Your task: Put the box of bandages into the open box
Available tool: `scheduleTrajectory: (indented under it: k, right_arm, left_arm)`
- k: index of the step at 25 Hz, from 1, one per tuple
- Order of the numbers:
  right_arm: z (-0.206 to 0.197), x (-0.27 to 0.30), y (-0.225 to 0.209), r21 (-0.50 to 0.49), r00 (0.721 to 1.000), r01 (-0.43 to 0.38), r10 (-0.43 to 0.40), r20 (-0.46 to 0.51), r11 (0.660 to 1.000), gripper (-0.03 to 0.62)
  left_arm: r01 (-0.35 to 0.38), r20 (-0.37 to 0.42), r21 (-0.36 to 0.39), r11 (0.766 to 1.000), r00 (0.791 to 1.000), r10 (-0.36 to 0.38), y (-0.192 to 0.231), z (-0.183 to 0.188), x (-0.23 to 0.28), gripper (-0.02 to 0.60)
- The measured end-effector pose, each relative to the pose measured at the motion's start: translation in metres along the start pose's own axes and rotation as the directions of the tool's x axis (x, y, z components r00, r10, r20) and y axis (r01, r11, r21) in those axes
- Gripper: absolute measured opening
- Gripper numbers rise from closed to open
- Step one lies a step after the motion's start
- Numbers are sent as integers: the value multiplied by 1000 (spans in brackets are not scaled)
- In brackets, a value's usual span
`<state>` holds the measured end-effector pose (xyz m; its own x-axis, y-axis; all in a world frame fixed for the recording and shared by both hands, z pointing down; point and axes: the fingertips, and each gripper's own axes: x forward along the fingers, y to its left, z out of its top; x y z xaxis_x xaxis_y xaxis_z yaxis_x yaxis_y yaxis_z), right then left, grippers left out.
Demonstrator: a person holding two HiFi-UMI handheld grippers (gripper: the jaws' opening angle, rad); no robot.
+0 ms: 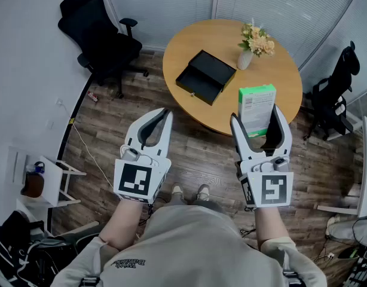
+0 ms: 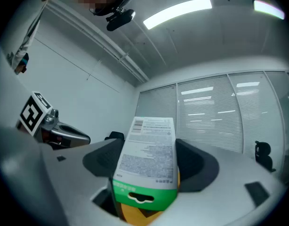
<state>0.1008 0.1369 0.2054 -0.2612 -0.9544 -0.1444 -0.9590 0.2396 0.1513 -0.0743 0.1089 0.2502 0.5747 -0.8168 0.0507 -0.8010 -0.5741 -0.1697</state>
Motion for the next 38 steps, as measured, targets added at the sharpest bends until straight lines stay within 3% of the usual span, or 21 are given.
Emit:
scheduleTrajectory:
  k: [23, 38]
  right_arm:
    - [-22, -4, -7, 25, 999, -16, 17, -44, 1000, 337]
    - [-40, -3, -30, 35, 996, -75, 77, -52, 997, 337]
  left_arm:
    - [0, -48, 9, 1000, 999, 0, -7, -12, 1, 29]
    - [-73, -64, -1, 997, 995, 73, -26, -12, 12, 30]
